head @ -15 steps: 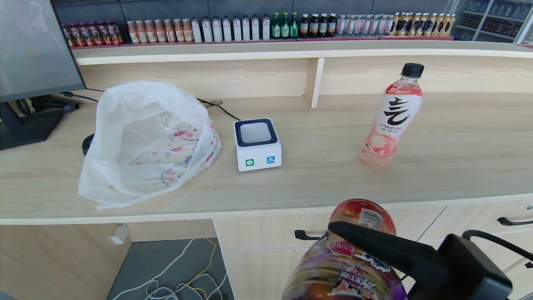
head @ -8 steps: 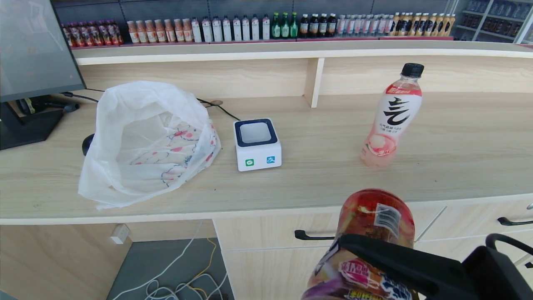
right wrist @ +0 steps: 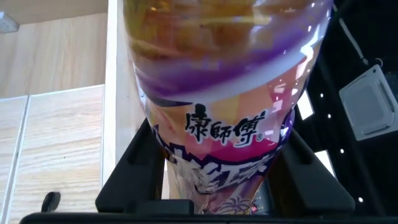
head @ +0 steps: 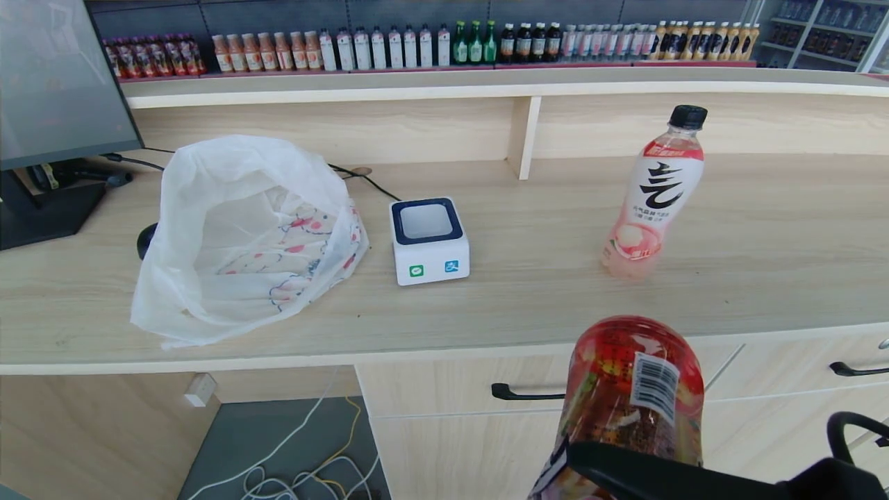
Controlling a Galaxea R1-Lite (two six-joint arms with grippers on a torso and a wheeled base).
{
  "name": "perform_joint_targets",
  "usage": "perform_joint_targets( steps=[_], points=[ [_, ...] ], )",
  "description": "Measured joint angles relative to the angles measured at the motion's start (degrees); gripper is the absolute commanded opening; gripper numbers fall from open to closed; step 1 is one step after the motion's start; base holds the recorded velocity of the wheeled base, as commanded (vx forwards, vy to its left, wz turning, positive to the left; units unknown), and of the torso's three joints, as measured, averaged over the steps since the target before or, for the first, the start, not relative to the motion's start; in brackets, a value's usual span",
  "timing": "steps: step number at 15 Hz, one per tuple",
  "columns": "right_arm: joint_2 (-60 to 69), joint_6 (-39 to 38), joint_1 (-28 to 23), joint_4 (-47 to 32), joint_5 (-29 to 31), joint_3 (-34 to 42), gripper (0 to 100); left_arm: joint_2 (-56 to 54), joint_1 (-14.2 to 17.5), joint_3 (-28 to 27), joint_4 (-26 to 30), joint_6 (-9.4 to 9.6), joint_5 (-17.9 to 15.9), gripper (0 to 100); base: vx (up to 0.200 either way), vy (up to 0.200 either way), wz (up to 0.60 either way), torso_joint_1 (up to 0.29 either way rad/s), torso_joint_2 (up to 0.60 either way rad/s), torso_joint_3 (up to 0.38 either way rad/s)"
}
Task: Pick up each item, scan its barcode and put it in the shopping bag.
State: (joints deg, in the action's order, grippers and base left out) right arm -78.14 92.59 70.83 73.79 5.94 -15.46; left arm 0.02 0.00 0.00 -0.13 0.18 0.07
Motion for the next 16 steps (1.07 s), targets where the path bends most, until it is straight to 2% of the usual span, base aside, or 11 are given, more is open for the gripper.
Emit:
perform_joint_targets(
  steps=[16],
  points=[
    [-0.2, 3.93, 0.98, -0.02, -2.13, 0.68, 0, 0.0, 0.0, 0.0, -0.02, 0.0, 0.0, 100, 0.0, 0.0, 0.0, 0.0, 0.0, 0.0]
  ],
)
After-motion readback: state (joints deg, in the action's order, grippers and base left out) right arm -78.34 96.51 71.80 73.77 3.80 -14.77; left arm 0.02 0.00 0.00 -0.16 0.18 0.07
